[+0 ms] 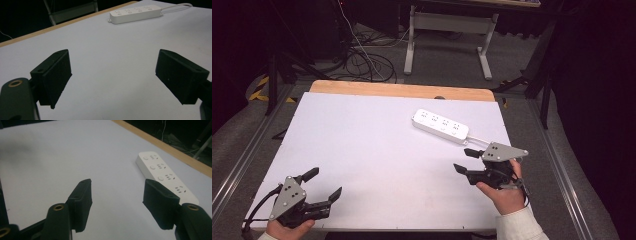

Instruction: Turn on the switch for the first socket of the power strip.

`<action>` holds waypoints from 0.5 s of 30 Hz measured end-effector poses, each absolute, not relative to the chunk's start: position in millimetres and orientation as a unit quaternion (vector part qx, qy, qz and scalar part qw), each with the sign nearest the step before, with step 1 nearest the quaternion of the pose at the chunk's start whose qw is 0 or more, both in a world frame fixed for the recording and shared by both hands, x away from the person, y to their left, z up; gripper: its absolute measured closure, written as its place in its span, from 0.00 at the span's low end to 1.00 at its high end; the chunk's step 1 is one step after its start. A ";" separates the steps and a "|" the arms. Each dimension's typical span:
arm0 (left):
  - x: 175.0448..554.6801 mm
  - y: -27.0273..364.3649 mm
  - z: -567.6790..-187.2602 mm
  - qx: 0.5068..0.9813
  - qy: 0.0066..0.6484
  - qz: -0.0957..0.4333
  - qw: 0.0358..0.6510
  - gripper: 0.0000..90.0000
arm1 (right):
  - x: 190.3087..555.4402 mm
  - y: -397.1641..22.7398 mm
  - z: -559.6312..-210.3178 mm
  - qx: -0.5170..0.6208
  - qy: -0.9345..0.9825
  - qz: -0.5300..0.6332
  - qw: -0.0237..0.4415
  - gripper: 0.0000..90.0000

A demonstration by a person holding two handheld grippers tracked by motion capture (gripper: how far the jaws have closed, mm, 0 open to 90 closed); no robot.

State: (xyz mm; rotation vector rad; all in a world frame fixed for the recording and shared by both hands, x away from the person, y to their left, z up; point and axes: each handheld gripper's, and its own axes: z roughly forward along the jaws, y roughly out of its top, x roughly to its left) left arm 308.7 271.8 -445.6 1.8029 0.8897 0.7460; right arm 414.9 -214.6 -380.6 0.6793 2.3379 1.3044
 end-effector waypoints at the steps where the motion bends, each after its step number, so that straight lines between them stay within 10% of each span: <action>1: 308.7 271.6 -445.8 0.737 0.366 0.305 0.479 0.15 | 415.4 -214.8 -379.0 0.240 0.831 0.466 0.186 0.47; 10: 309.1 271.7 -445.2 0.739 0.363 0.309 0.476 0.15 | 425.1 -211.0 -373.3 0.238 0.841 0.453 0.175 0.59; 15: 309.1 271.8 -445.7 0.739 0.364 0.308 0.476 0.15 | 445.8 -213.1 -369.3 0.270 0.833 0.448 0.179 0.93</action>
